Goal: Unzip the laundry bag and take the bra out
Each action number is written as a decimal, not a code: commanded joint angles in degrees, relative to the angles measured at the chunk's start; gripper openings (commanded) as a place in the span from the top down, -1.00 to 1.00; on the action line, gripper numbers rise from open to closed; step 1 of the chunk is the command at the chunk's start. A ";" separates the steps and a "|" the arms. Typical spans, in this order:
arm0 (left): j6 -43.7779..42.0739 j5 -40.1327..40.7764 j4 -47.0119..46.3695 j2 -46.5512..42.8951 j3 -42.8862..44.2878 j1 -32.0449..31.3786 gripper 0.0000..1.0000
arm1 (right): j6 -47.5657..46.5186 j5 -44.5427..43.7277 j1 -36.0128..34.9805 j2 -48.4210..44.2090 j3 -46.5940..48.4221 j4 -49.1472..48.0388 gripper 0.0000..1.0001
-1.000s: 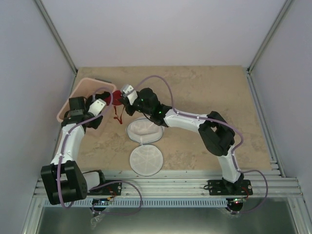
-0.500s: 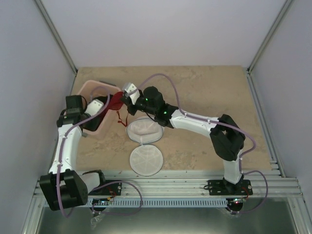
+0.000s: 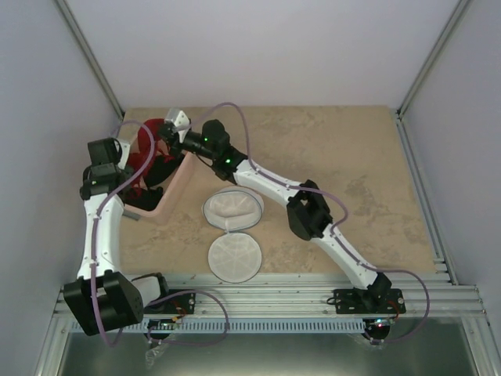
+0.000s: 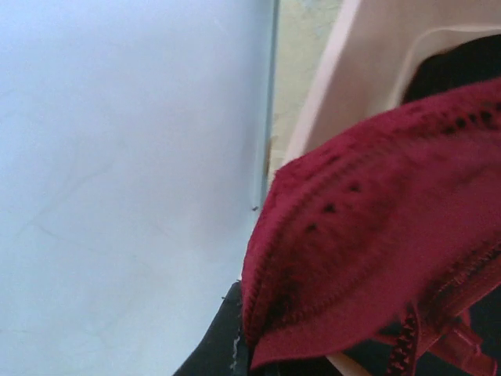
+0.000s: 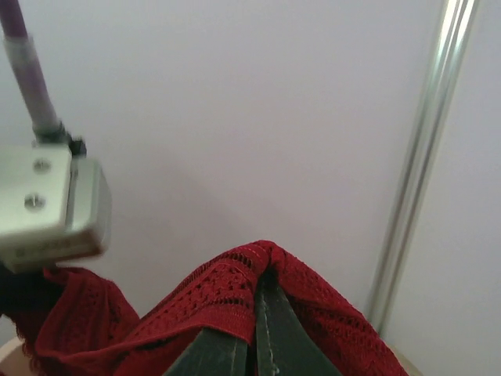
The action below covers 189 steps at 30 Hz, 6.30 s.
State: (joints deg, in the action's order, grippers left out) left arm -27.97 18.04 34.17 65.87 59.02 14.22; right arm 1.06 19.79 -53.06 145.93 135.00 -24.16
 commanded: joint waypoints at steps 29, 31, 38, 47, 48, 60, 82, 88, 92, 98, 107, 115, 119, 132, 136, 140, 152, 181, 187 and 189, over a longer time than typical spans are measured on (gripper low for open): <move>-11.10 -11.95 11.93 0.57 -5.63 0.19 0.68 | -6.77 -1.62 1.64 11.69 0.97 -1.84 0.99; -12.74 -15.33 15.88 0.05 -3.86 0.17 0.28 | -6.82 -1.54 1.70 11.76 0.93 -1.54 0.99; -20.11 -25.15 29.29 -0.39 5.60 0.17 -0.91 | -7.30 -1.75 1.65 11.66 0.72 -1.37 0.99; 2.15 -28.63 18.18 10.52 18.87 0.17 -0.67 | -7.56 -1.40 1.69 10.88 -0.90 -1.15 0.99; 3.76 -30.84 16.15 12.22 19.57 0.17 -0.65 | -7.56 -1.42 1.65 10.83 -0.96 -1.04 0.99; -4.33 -48.83 0.00 23.18 17.42 0.12 -0.68 | -8.69 0.44 1.64 8.88 -3.01 -0.49 0.99; 1.75 -34.43 -7.37 20.22 10.18 0.07 1.00 | -9.47 -4.71 1.79 -1.01 -8.01 0.79 -0.18; -1.41 -29.92 -8.75 21.43 9.59 -2.35 1.00 | -11.31 -5.10 1.89 -9.25 -15.36 2.09 -0.54; -1.37 -26.23 -8.64 23.85 10.42 -5.59 1.00 | -12.31 -6.62 1.91 -15.64 -22.56 1.19 -0.57; -1.30 -26.73 -5.86 27.37 11.50 -9.27 1.00 | -13.53 -10.36 2.02 -28.22 -36.37 -0.96 -0.63; 5.73 -26.17 -4.34 25.48 16.98 -10.04 -0.77 | -10.58 -4.13 5.52 -46.25 -42.92 27.86 -0.66; 5.78 -34.76 3.55 18.18 19.97 -10.06 -0.98 | -5.61 0.96 7.78 -60.97 -58.27 40.16 -0.57; 5.34 -33.11 4.84 17.52 20.08 -10.08 -0.98 | -4.10 1.34 8.44 -64.40 -63.56 39.24 -0.56; -13.00 -32.94 30.04 -4.29 8.14 -42.69 -0.75 | 3.26 9.15 9.29 -65.94 -74.55 39.49 -0.30; -10.77 -25.51 27.26 -5.62 -2.59 -62.25 -0.68 | 6.34 8.87 9.26 -66.49 -79.41 38.83 -0.29; -11.24 -22.41 19.19 -2.12 -9.34 -74.44 -0.73 | 8.47 8.47 9.28 -67.29 -84.06 37.73 -0.29; -29.56 -16.76 -2.06 -6.77 -34.18 -81.04 -0.98 | 8.43 7.71 9.29 -64.70 -85.27 37.17 -0.30; -11.33 -20.97 -2.49 -21.77 -19.88 -79.67 1.00 | 2.24 11.50 17.14 -44.90 -70.64 36.74 -0.27; 0.62 -28.18 -4.83 -21.02 -13.25 -72.53 1.00 | 1.19 14.53 18.07 -40.72 -69.52 37.06 -0.20; 8.49 -28.44 -6.98 -19.83 -12.30 -68.83 1.00 | 1.56 14.74 18.15 -40.51 -69.56 38.00 -0.16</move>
State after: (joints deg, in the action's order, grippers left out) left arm -34.09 -6.07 30.92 44.84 43.29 -59.31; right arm 3.31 31.81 -35.09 104.68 63.79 13.17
